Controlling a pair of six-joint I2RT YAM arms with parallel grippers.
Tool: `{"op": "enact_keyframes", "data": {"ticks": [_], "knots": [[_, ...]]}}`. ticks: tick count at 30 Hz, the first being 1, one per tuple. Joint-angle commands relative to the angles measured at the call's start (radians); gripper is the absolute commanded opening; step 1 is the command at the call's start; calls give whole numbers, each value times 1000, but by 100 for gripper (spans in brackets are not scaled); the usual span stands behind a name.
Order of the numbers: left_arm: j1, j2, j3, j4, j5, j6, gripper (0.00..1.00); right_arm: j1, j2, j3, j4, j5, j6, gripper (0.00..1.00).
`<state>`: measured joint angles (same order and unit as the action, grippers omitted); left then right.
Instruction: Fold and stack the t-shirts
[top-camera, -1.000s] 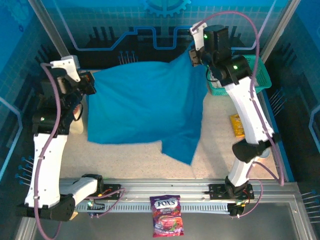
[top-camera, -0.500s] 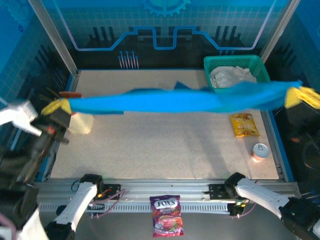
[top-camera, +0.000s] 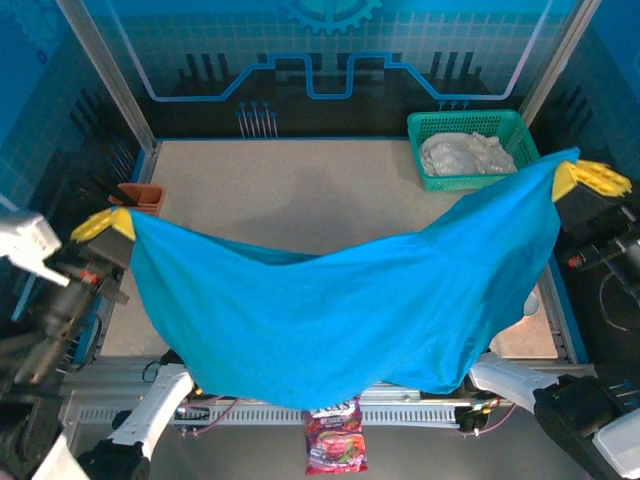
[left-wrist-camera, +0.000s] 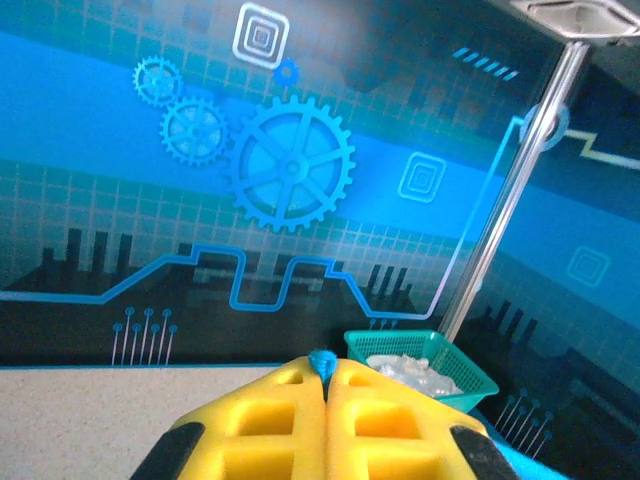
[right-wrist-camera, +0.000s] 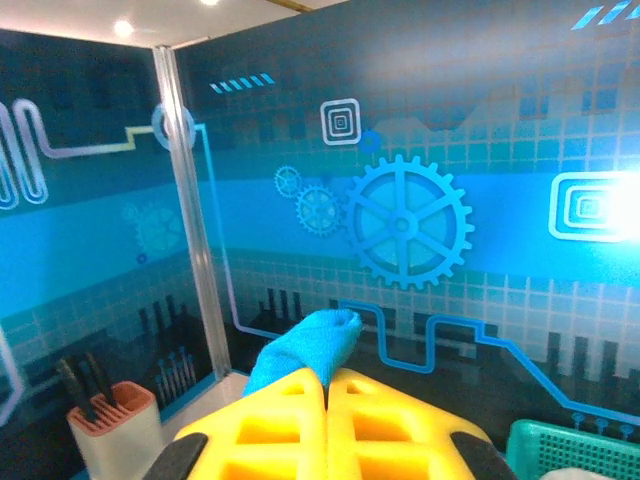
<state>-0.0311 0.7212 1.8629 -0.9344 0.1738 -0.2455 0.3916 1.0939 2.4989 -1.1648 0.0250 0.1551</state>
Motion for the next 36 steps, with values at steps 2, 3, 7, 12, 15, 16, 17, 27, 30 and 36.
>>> {"op": "enact_keyframes", "data": {"ticks": [2,3,7,12,15,16,17,27,30,36], "knots": [[-1,98,-51,95,-15,51,0,-10,178,55,79,66,-106,0],[-1,114,-77,120,-28,57,0,-10,218,57,96,87,-130,0],[-1,191,-204,232,-81,71,0,-15,375,16,181,146,-211,0],[-1,367,-389,431,-161,65,0,-54,633,-23,293,131,-239,0],[-1,536,-437,551,-218,61,0,-85,839,35,327,112,-232,0],[-1,594,-437,582,-237,61,0,-91,906,71,334,116,-232,0],[0,665,-430,620,-261,62,0,-100,1001,119,337,124,-234,0],[37,1330,-191,809,-435,-24,0,-150,1588,217,699,302,-236,0],[57,1395,-152,816,-462,-49,0,-152,1635,198,784,342,-235,0],[82,1443,-134,824,-503,-41,0,-157,1580,74,902,395,-215,0]]}}
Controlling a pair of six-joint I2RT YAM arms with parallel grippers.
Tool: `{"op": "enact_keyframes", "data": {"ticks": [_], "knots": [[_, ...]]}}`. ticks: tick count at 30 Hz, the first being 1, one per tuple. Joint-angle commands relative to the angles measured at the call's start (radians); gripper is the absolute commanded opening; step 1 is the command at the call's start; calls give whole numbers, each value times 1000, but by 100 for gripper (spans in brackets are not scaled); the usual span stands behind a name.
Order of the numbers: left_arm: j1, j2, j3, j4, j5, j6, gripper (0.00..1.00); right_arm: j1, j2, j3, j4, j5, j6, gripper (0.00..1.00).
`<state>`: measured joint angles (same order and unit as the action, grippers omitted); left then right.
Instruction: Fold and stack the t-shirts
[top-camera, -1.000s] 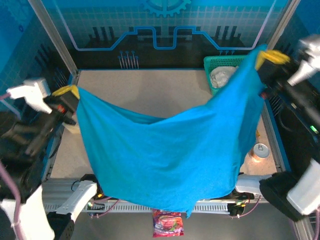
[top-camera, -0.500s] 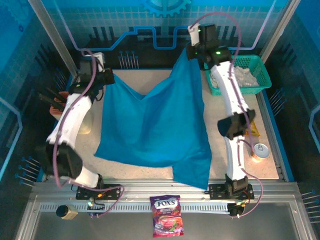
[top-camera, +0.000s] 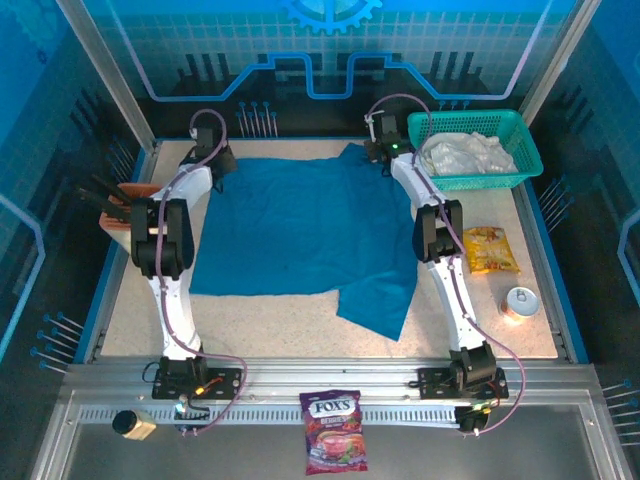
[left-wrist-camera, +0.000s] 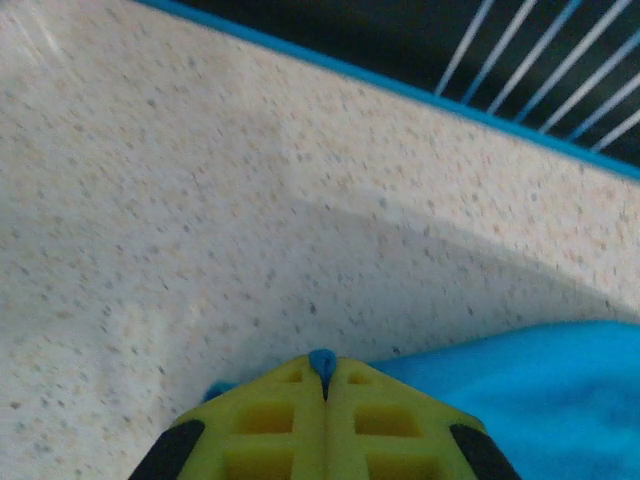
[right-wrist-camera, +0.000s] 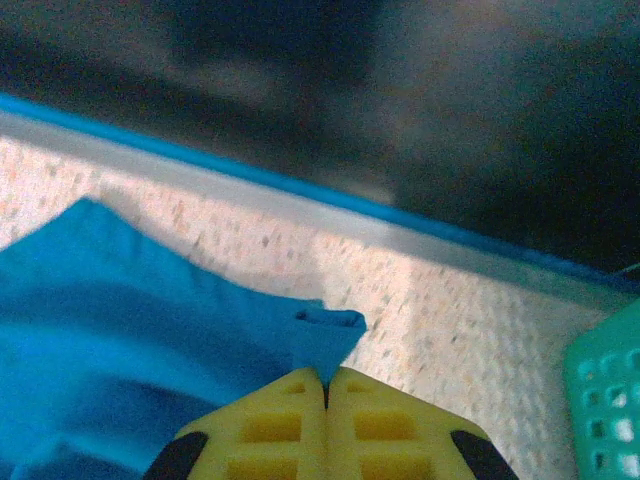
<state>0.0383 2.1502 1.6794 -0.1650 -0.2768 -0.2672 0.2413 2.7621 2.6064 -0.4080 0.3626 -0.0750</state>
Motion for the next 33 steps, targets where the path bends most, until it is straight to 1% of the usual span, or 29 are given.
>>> {"op": "enact_keyframes", "data": {"ticks": [1,6,9,14,17,23,29,33], "knots": [[17,17,50,55,-52,-21,0,-8,-103,-52,156,64,23,0],[34,6,22,63,-31,-29,0,-10,-218,-182,213,68,46,0],[37,-12,-4,73,-9,-29,0,-8,-312,-297,258,54,62,0],[38,-46,-43,77,23,-29,0,-7,-490,-512,354,4,88,0],[40,-70,-65,83,43,-29,0,-8,-573,-609,390,-26,99,0],[41,-116,-121,88,66,-35,0,-7,-682,-782,407,-72,149,0],[46,-190,-224,117,65,-43,0,-5,-783,-974,447,-71,205,0],[54,-247,-273,125,72,-46,0,-5,-844,-1068,462,-74,234,0]]}}
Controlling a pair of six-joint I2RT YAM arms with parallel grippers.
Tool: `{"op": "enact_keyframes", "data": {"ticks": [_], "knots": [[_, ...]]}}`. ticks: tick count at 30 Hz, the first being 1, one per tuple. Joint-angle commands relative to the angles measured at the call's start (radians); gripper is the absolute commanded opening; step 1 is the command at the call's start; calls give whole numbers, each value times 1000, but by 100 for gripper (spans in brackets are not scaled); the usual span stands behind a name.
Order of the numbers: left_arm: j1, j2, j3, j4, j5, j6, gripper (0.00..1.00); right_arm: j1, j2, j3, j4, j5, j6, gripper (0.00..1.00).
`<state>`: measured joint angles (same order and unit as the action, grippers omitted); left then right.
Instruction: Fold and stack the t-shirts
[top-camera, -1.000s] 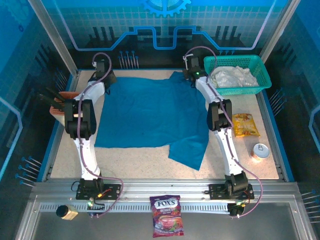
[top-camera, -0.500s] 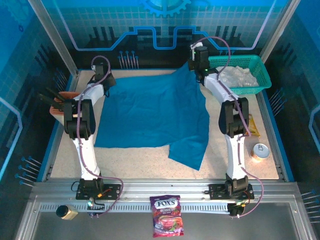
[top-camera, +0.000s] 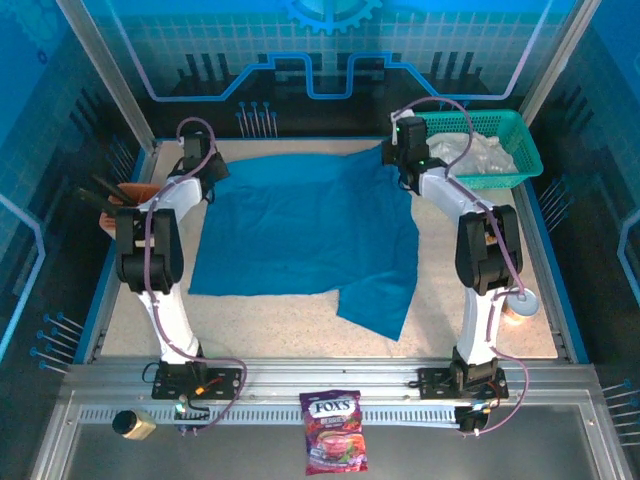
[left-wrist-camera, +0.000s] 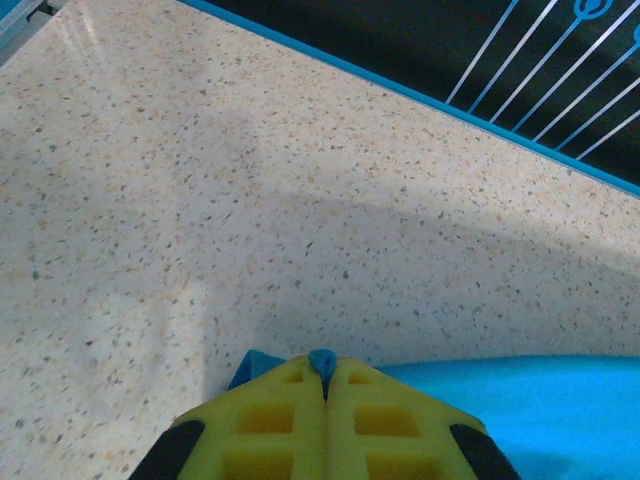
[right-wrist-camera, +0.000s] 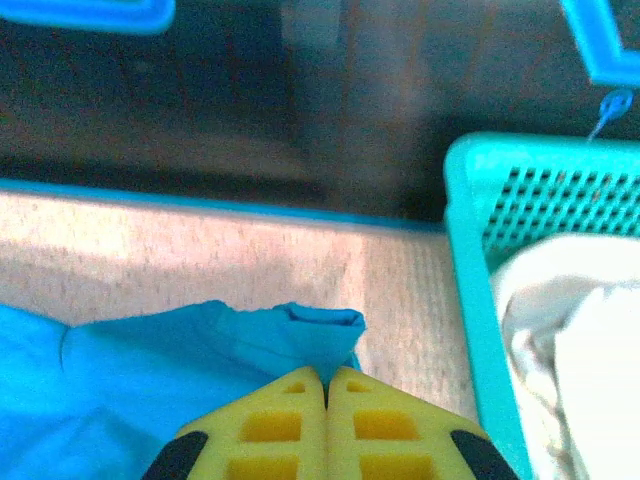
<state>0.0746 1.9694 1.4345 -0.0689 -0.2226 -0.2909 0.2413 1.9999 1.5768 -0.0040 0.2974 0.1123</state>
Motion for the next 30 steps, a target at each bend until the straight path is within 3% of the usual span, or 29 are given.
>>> {"op": "enact_keyframes", "data": {"ticks": [1,18,28,30], "knots": [[17,-81,-39,29,18,-21,0,-5,-99,-64,62,-10,53,0],[17,-212,-305,73,17,-94,0,25,-269,-432,126,0,164,0],[17,-236,-390,52,-45,-136,0,73,-294,-617,94,26,269,0],[17,-250,-403,46,-59,-141,5,77,-291,-635,72,13,288,14]]}}
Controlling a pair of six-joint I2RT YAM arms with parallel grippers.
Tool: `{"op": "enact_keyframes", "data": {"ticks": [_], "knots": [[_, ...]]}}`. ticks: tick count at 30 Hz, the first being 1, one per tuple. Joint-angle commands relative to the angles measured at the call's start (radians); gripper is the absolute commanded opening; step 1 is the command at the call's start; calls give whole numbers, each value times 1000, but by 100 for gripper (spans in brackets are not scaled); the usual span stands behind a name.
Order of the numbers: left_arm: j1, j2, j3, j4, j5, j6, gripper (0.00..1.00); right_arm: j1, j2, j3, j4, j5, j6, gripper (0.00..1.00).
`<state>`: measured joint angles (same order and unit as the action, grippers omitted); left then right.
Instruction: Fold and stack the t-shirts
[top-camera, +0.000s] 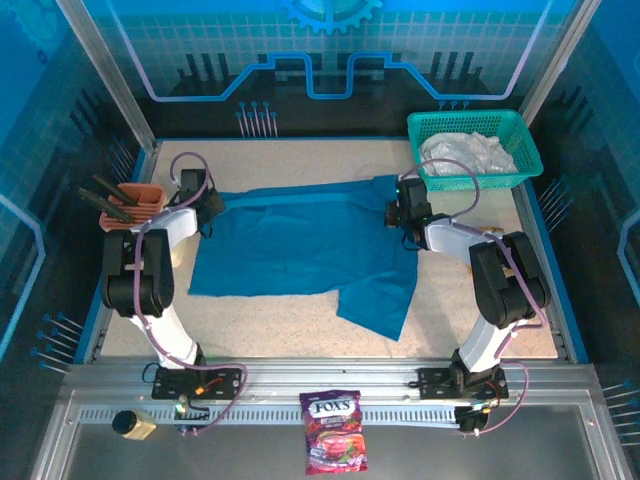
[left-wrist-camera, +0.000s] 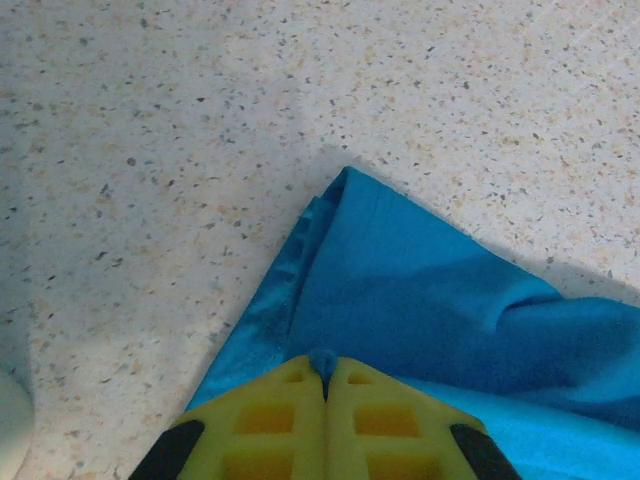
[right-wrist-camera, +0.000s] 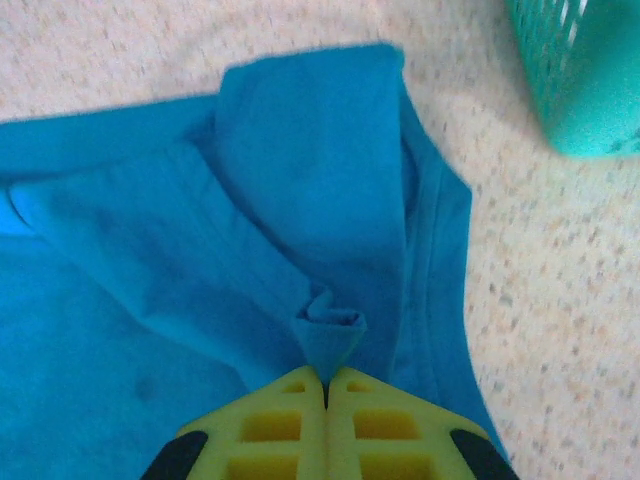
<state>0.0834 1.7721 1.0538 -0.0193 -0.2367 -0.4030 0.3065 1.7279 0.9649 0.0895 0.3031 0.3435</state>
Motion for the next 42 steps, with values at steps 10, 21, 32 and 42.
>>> {"op": "enact_keyframes", "data": {"ticks": [10,21,32,42], "knots": [[9,-175,-83,-14,-91,-8,46,21,-147,-80,-140,-20,71,44],[7,-223,14,-134,-22,3,40,19,84,323,-344,-290,-63,48],[3,-374,11,-305,49,11,33,-34,453,747,-517,-340,-144,50],[3,-498,-23,-387,51,8,34,-58,565,843,-547,-429,-141,44]]}}
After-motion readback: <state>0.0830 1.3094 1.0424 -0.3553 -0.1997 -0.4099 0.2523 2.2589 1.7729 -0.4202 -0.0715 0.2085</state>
